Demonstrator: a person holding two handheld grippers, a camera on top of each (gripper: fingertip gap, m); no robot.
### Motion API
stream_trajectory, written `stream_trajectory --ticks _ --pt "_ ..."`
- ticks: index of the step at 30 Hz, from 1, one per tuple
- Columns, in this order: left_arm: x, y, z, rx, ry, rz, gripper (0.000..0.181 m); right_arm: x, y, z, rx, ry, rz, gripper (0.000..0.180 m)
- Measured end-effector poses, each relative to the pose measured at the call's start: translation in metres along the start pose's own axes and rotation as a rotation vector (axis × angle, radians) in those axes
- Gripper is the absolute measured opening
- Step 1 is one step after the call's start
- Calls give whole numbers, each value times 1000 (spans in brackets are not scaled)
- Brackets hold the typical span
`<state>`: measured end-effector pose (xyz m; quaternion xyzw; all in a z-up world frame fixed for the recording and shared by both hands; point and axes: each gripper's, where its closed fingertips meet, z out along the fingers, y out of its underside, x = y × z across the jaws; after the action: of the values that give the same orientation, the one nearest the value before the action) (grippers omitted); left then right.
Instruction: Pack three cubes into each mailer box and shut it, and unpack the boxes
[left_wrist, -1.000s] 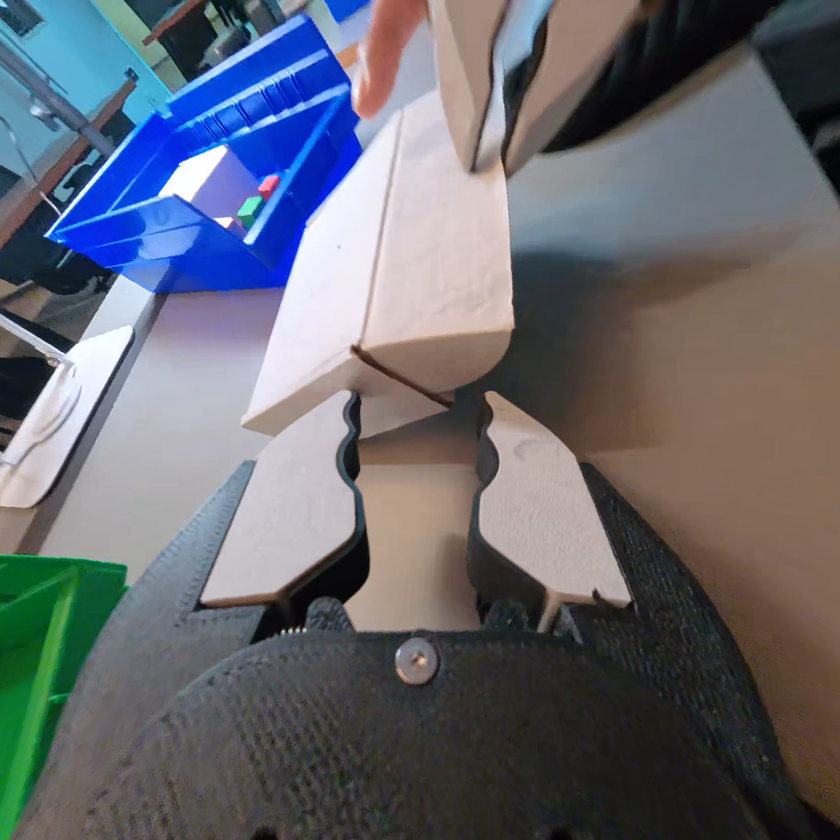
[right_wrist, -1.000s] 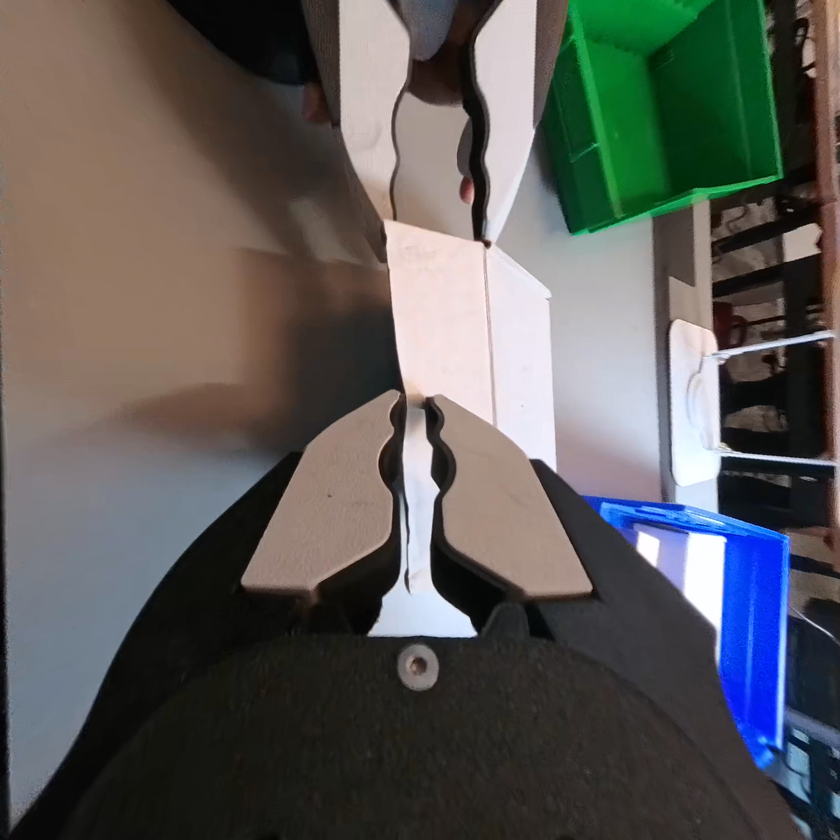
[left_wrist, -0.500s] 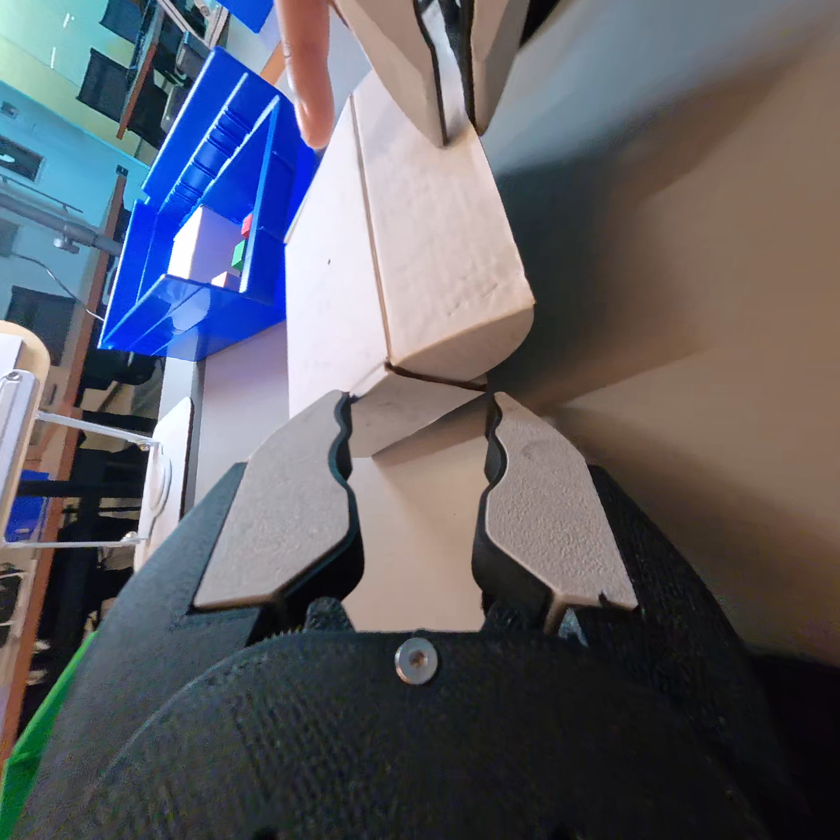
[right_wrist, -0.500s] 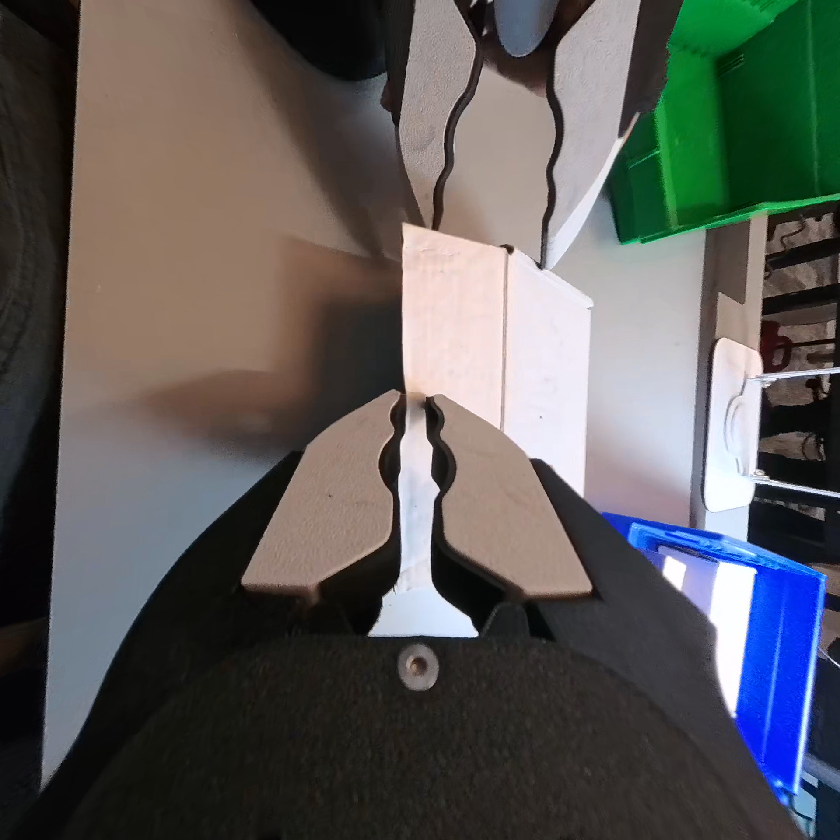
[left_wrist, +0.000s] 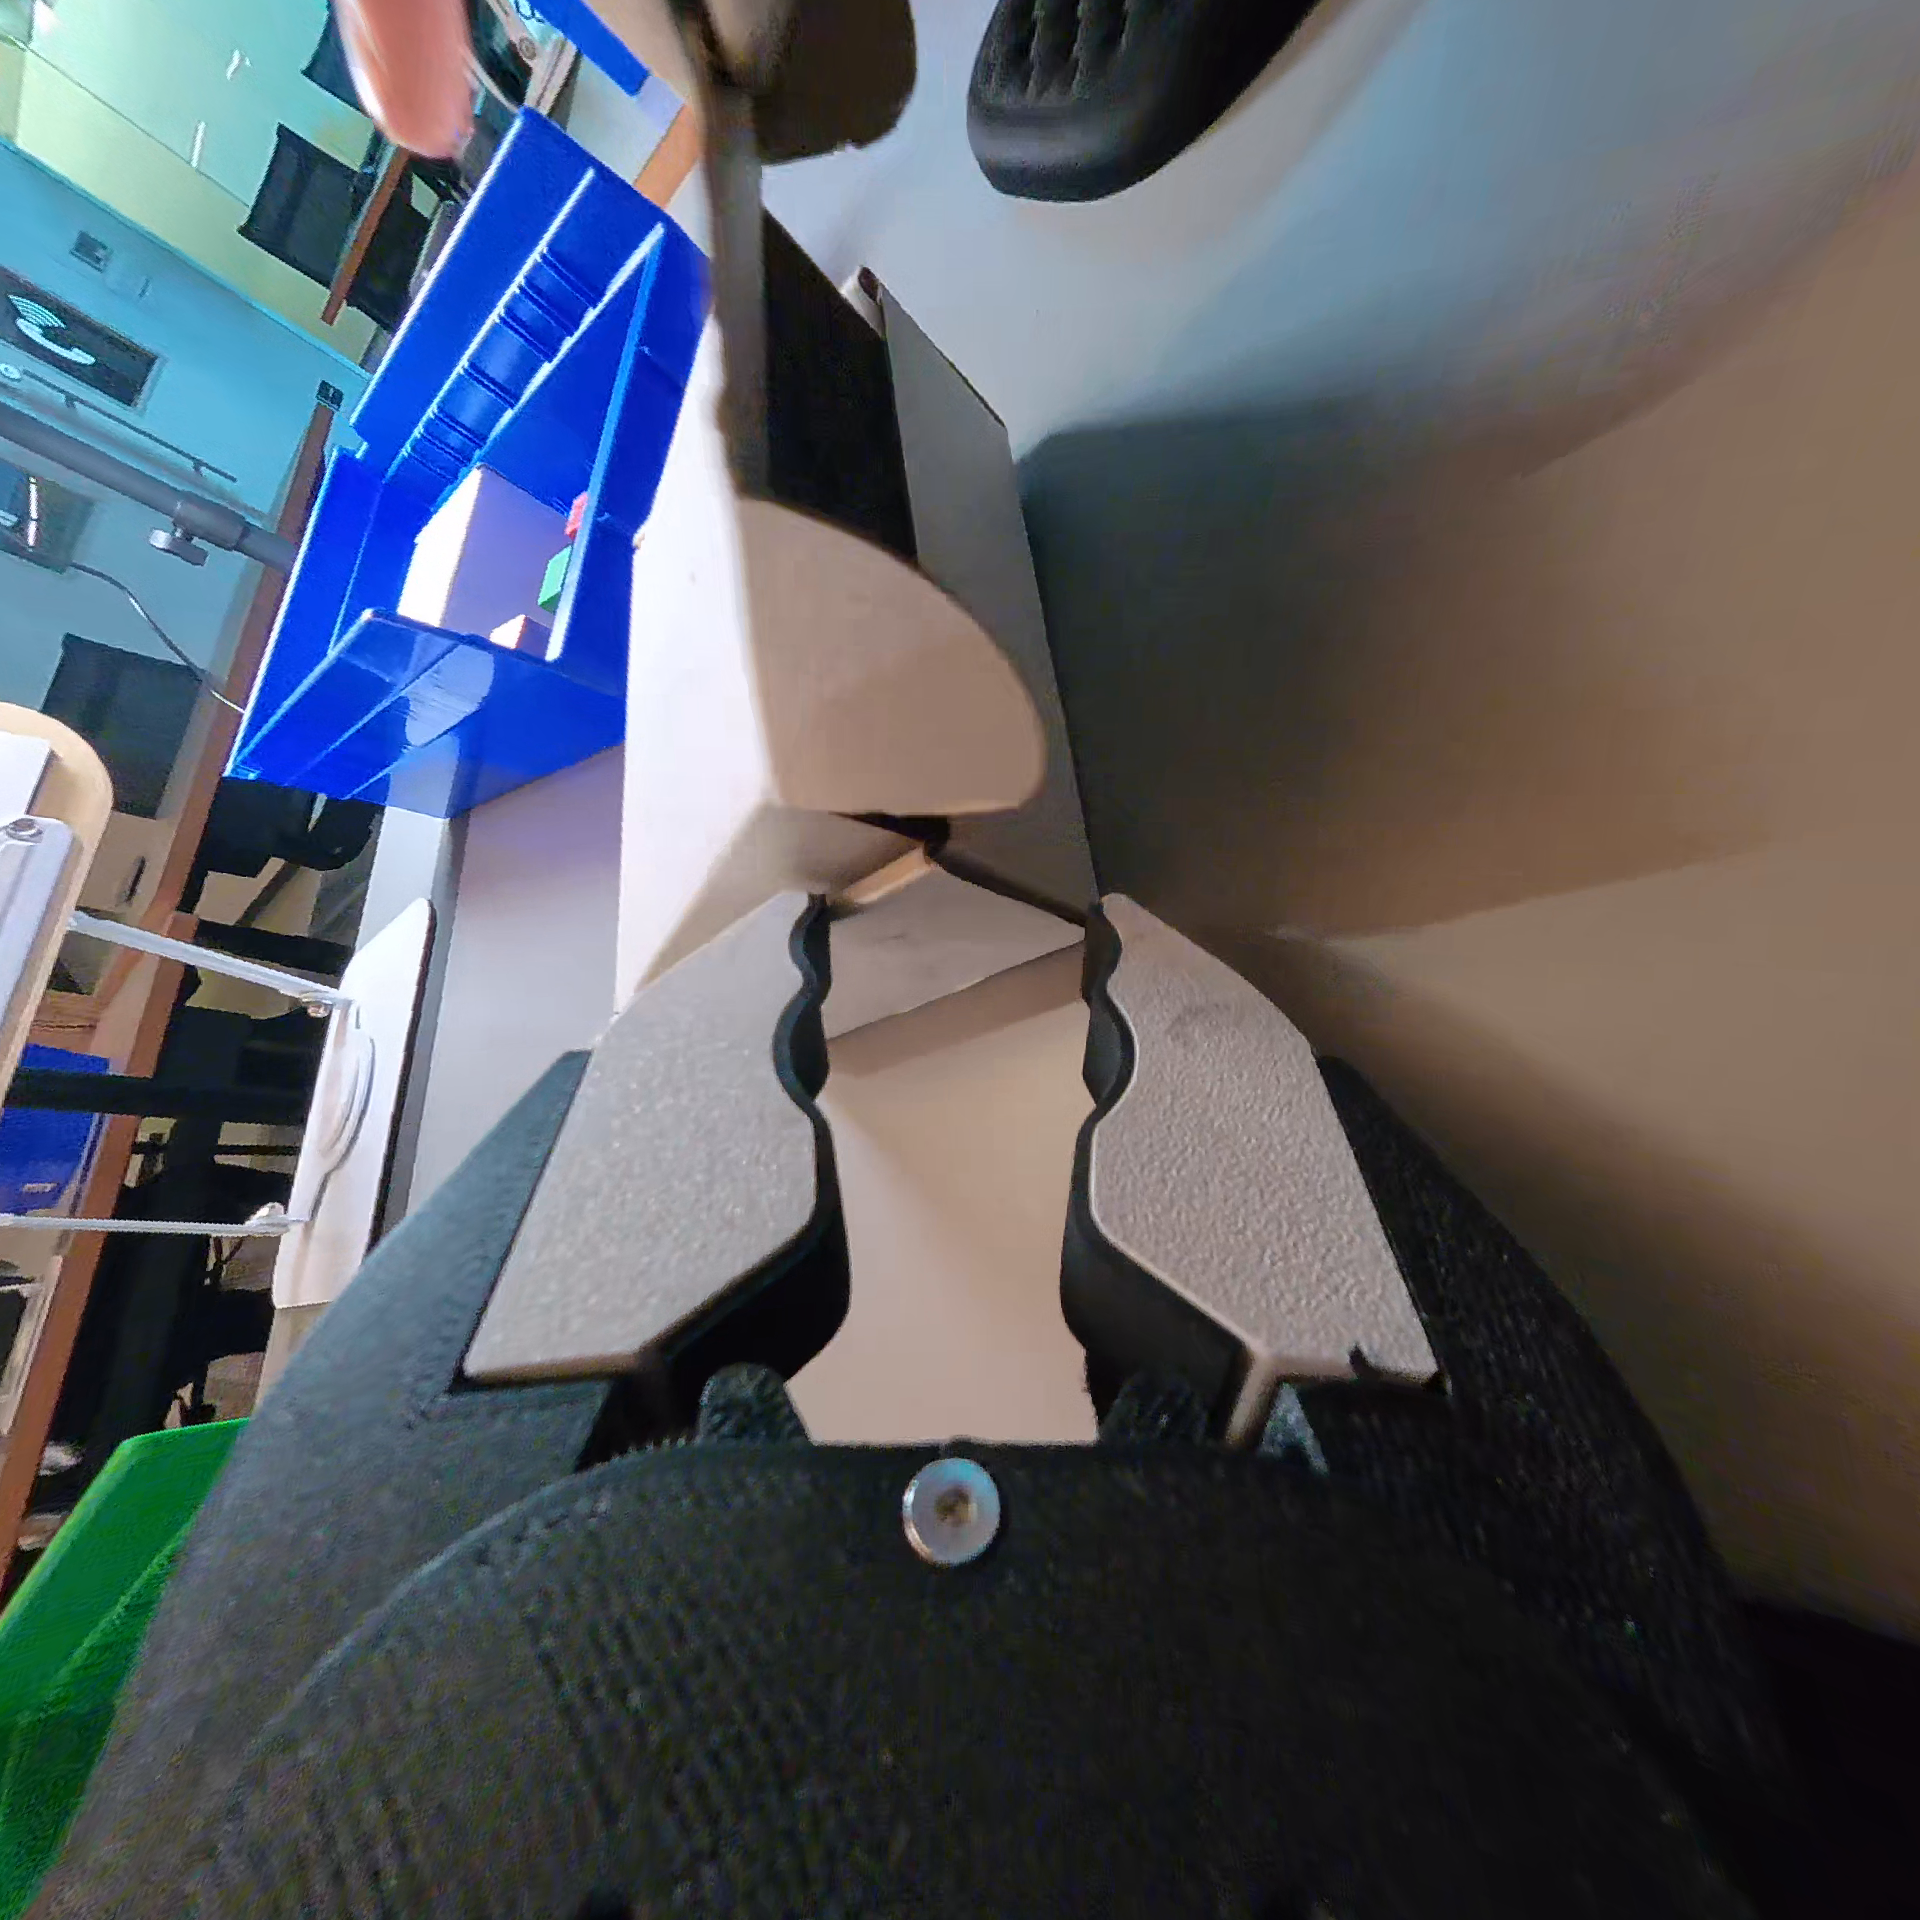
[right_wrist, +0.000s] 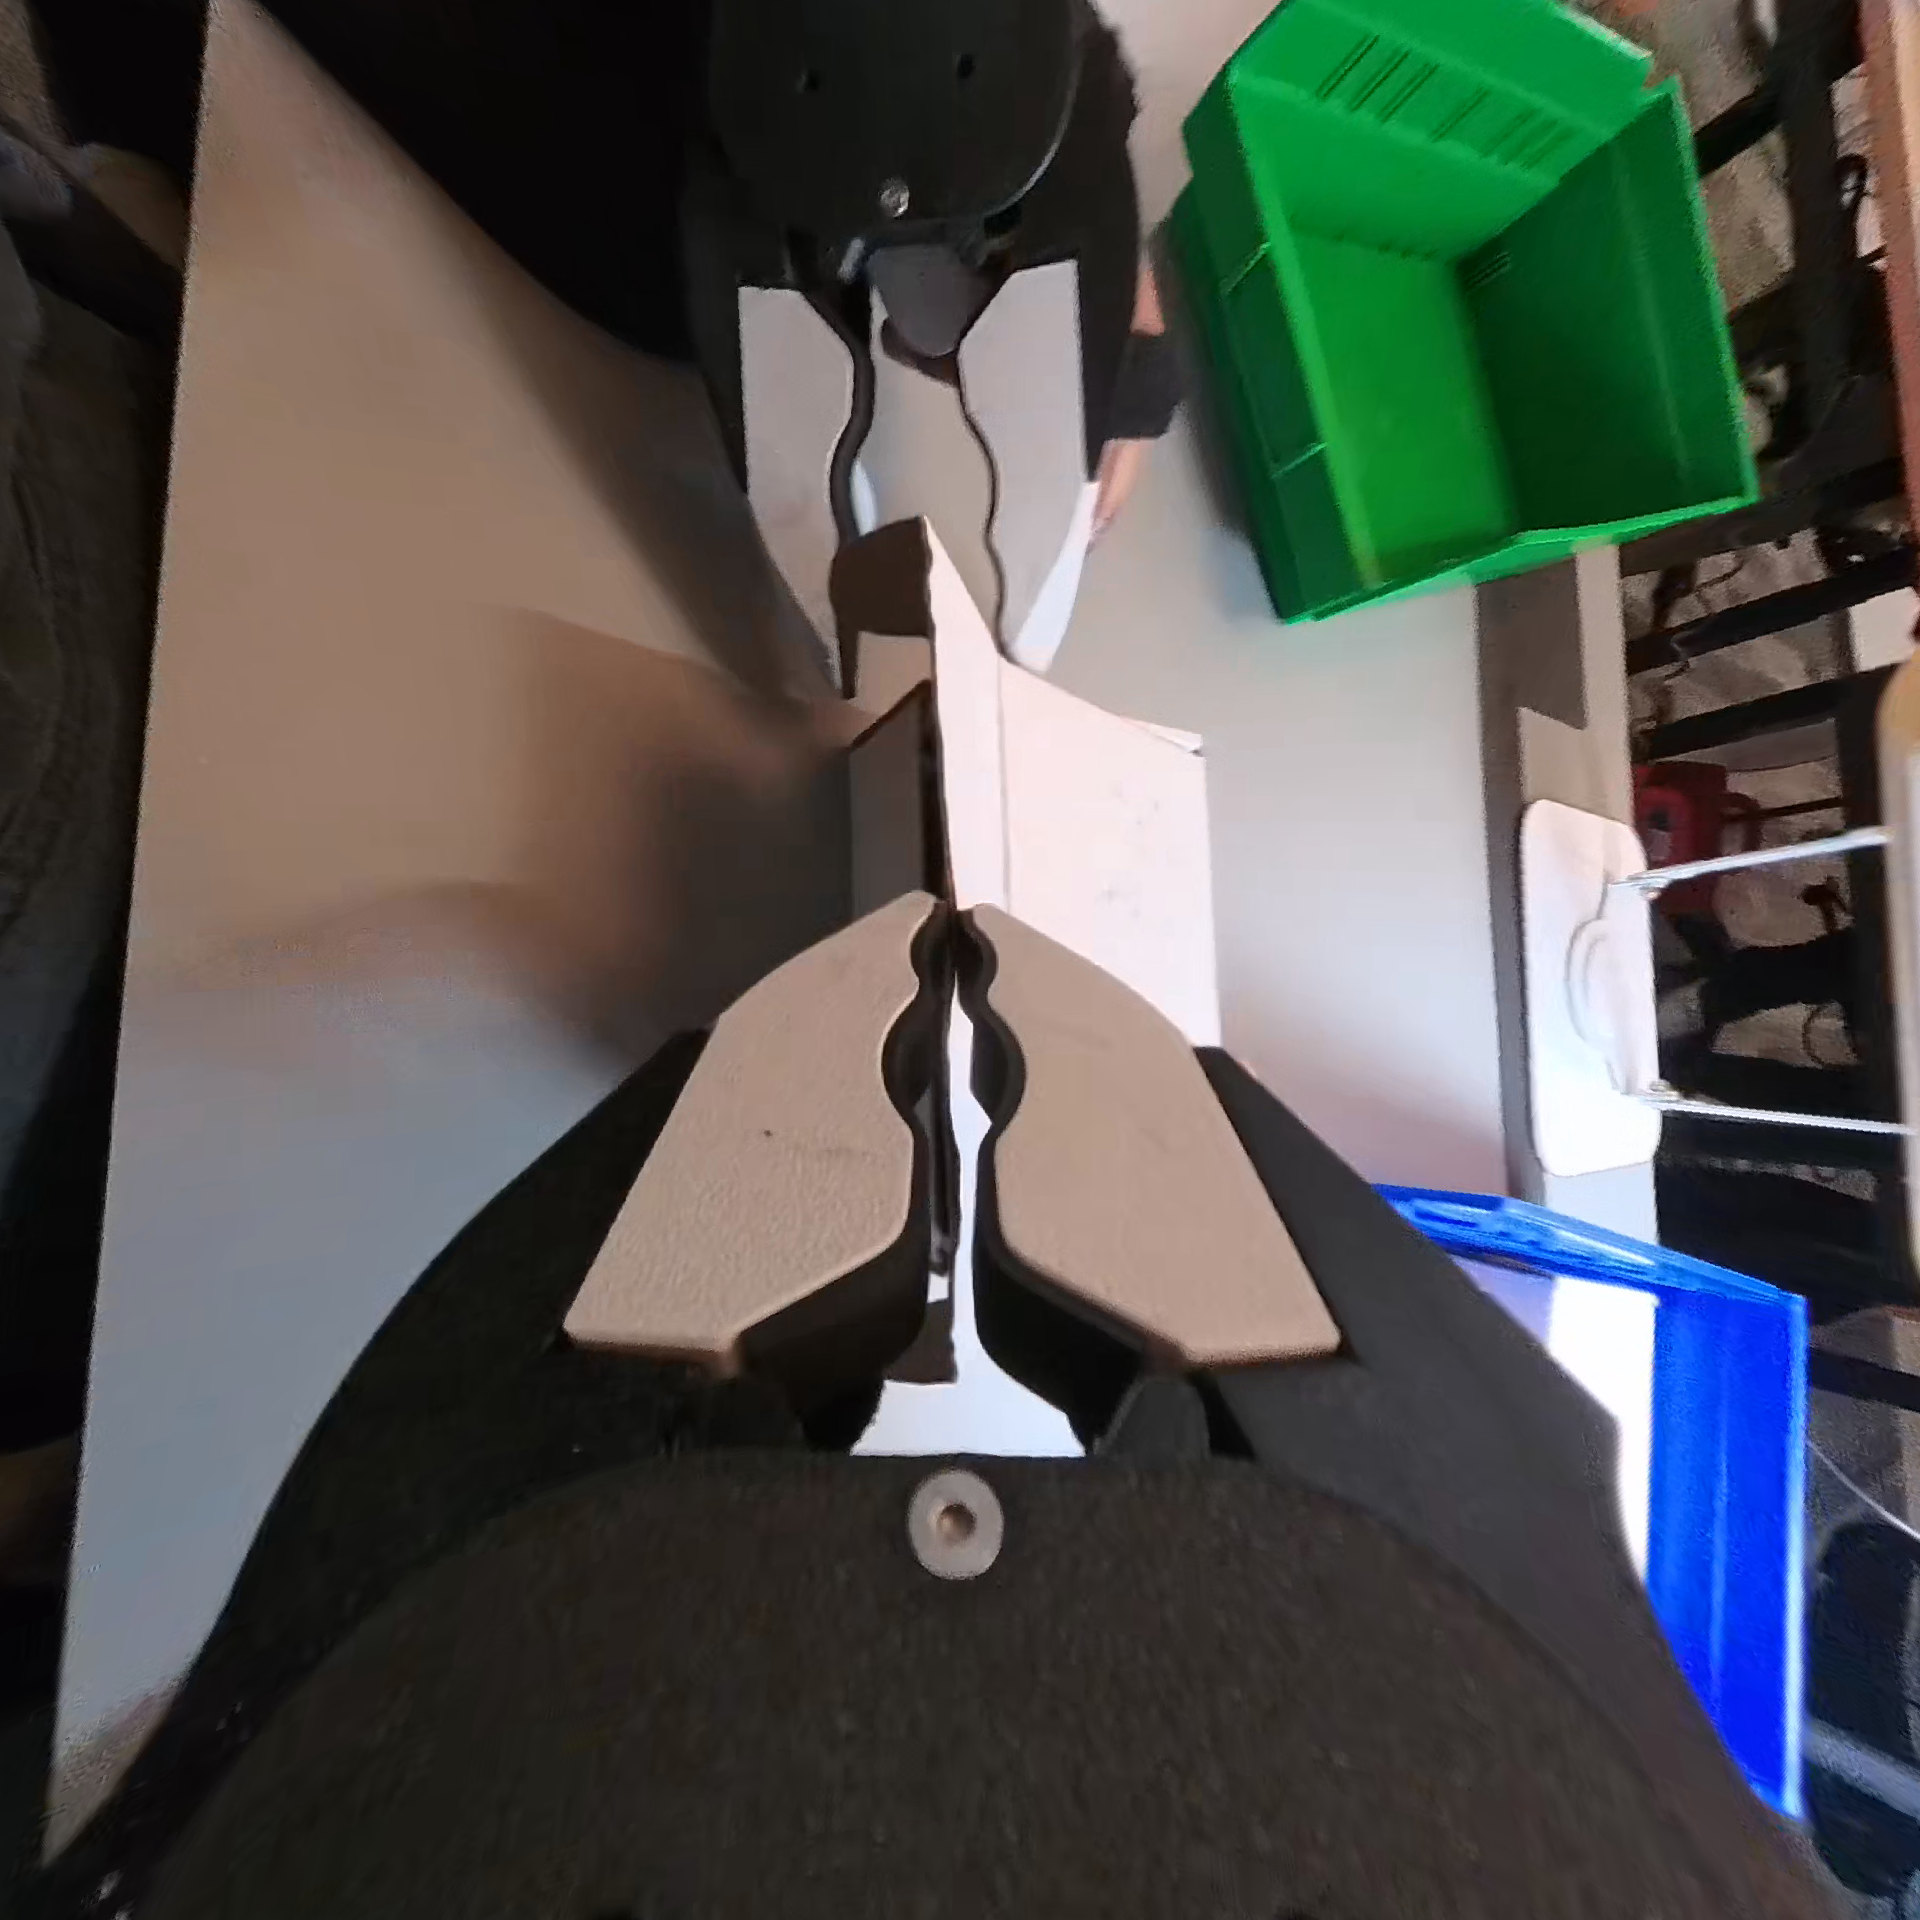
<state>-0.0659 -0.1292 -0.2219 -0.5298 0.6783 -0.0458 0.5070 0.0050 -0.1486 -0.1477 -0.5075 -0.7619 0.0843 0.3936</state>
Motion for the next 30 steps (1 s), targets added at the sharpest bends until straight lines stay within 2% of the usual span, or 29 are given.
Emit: stream_trajectory --ticks 1,11,15,22,27,30 --pt "-1 0 0 0 -3 1 46 6 -2 -3 4 16 -7 0" --pt "-3 -1 1 5 -12 -10 44 79 -17 -23 4 145 -34 1" --pt "-4 -2 1 21 -11 -54 43 114 -13 -17 -20 129 -2 1" --pt "-4 -6 3 59 -7 -139 43 168 21 18 -107 51 68 1" --pt "-5 -8 3 73 -6 -187 41 179 47 54 -176 0 85 1" --pt "-8 -7 3 67 -17 -219 39 183 51 67 -158 -13 113 1"
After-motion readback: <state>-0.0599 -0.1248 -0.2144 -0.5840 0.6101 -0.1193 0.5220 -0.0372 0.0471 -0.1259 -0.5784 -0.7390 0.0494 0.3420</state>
